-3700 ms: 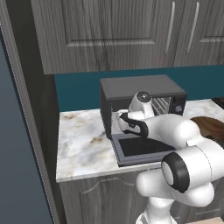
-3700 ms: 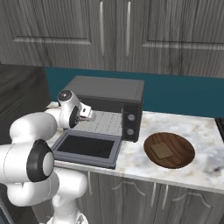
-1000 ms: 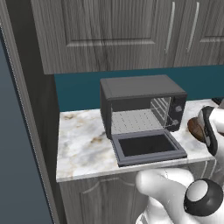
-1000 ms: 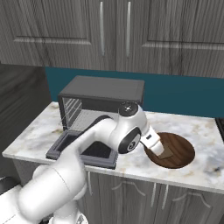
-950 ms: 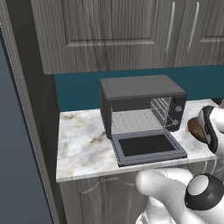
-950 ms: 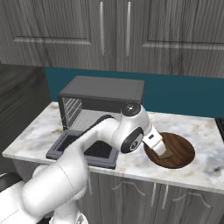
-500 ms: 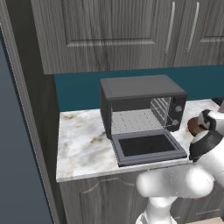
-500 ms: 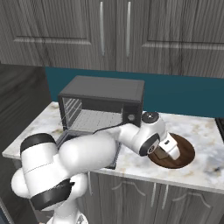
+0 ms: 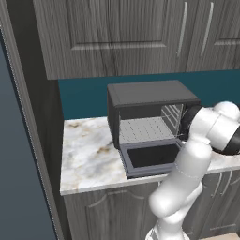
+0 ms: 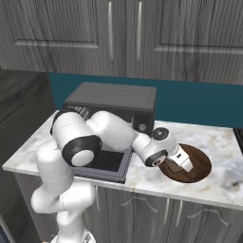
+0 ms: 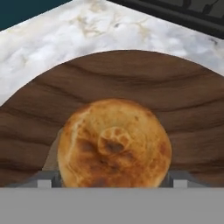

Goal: Pick up the heated bread from the toaster oven and place it in the bowl. Then move the bread bowl to the dining counter.

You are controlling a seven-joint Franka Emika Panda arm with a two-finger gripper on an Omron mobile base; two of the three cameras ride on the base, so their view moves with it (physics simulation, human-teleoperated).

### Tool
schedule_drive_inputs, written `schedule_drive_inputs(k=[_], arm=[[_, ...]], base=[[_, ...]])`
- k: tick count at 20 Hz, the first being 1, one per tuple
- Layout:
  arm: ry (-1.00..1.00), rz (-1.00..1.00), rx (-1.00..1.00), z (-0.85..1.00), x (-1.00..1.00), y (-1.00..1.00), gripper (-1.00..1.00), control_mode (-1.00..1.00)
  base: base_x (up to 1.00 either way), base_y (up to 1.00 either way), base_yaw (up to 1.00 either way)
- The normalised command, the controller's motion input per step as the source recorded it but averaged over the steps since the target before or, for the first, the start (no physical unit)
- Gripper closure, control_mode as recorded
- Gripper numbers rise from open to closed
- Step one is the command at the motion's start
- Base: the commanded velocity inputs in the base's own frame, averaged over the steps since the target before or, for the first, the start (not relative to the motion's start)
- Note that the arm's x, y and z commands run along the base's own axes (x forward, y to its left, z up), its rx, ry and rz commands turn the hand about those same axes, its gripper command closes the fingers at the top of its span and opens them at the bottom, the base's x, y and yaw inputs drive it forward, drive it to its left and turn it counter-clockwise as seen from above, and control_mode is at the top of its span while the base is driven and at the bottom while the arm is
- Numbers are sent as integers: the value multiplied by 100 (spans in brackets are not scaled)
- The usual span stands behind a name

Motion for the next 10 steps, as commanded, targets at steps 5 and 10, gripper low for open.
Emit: schedule_drive_inputs(k=[5, 10], arm=[[0, 0, 2, 35, 2, -9, -100, -100], [3, 0, 0, 92, -3, -3, -100, -100]], base=[[0, 0, 0], [0, 0, 0]])
